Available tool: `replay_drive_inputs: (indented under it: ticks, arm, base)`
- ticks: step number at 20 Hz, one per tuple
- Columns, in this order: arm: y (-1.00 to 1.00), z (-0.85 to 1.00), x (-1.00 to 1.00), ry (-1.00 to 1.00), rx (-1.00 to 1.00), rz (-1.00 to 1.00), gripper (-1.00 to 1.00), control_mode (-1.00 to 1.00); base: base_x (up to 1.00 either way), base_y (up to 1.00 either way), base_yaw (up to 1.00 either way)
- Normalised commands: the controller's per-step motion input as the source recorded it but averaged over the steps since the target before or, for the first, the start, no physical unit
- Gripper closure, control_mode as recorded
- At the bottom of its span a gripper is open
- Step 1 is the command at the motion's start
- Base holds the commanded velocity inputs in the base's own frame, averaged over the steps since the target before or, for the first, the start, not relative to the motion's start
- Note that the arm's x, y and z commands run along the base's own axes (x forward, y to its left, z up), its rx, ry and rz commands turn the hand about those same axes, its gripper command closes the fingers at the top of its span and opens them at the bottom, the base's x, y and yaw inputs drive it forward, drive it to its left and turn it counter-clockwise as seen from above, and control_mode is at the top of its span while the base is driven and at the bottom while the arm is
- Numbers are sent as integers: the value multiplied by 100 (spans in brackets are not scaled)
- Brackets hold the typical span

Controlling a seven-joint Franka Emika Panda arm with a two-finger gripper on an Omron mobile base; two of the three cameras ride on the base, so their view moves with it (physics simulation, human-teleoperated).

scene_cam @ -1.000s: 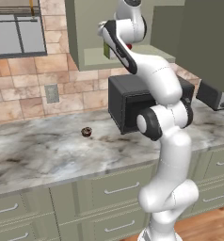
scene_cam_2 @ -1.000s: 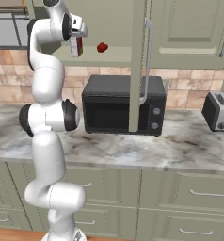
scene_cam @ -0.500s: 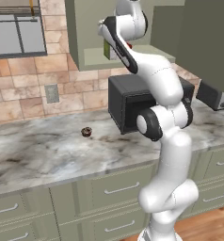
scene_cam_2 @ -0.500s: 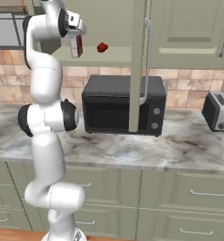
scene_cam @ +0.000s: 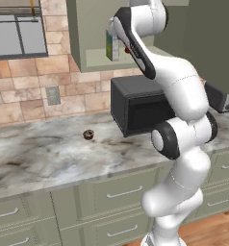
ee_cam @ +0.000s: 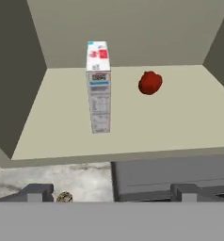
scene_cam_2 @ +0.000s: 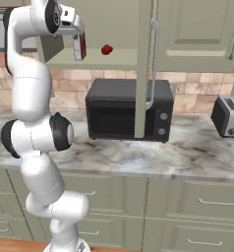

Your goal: Pick the jam and cereal from the counter and place them in the cabinets closest to them.

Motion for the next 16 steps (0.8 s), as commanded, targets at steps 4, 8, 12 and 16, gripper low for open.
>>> replay_drive_inputs:
  ticks: [4,8,12,16]
  arm:
    - [-31,-60,-100,-6,-6,1,-100,-100]
    - [-22,-79,-100,-7,-11,1,-100,-100]
    - [-8,-54,-100,-13,-5,0,-100,-100]
    - [-1,-19,-100,-28,2,0,-100,-100]
  base:
    - [0,0,0]
    - [0,0,0]
    - [0,0,0]
    - [0,0,0]
